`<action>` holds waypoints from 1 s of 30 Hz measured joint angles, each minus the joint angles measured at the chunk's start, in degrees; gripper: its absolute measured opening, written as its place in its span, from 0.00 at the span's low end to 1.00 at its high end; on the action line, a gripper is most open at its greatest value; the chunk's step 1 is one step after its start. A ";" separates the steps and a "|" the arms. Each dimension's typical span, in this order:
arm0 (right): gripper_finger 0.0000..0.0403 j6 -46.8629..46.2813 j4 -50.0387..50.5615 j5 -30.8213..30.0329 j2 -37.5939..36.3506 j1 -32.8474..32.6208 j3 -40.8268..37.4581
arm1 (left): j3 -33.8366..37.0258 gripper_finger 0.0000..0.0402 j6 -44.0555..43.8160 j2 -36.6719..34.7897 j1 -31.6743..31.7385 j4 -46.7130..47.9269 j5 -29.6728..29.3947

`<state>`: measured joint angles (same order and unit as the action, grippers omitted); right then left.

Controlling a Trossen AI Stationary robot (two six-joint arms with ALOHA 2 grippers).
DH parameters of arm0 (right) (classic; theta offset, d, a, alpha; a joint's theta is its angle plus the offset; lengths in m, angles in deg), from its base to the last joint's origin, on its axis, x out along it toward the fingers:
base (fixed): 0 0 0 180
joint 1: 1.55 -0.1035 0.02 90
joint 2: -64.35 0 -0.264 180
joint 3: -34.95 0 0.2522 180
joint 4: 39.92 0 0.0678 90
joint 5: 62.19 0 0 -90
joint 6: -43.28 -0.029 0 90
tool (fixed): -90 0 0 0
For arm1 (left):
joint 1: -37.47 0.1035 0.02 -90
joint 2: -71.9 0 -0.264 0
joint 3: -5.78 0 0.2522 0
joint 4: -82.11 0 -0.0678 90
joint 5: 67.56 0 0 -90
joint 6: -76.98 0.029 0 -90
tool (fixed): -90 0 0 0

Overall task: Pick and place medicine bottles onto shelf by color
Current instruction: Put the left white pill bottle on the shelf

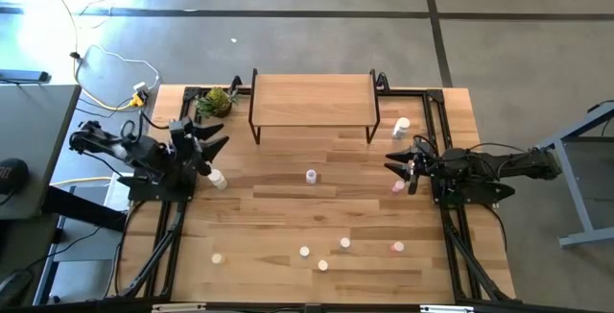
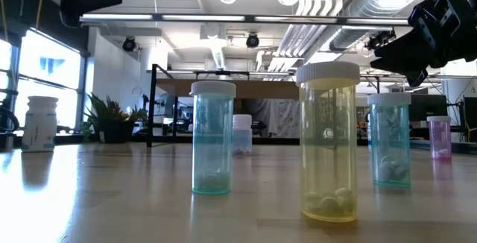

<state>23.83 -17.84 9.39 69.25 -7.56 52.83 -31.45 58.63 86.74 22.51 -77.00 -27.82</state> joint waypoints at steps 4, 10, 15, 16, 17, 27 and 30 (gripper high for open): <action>0.38 0.00 0.01 0.00 -0.01 0.00 -0.01 | -8.32 0.63 -6.75 1.22 0.00 19.23 0.73; 0.38 0.00 0.01 0.00 -0.01 -0.01 0.00 | -15.94 0.63 -10.10 5.92 0.00 33.63 7.13; 0.38 0.00 0.01 0.00 0.00 0.00 0.00 | -18.98 0.65 -10.91 11.66 -0.02 38.40 13.17; 0.38 0.00 0.00 0.00 -0.01 -0.01 -0.01 | -19.35 0.65 -11.38 12.76 0.00 39.26 14.32; 0.38 0.00 0.00 0.00 -0.01 0.00 0.00 | -19.66 0.66 -12.01 13.88 0.00 40.31 15.33; 0.38 0.00 0.00 0.00 0.01 -0.01 0.00 | -20.88 0.70 -22.44 25.29 -0.02 54.08 26.39; 0.38 0.00 0.00 0.00 0.01 0.00 0.00 | -20.88 0.70 -24.93 28.70 -0.02 57.97 29.00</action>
<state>23.83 -17.84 9.39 69.26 -7.56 52.83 -52.32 33.70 115.45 22.48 -19.03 1.17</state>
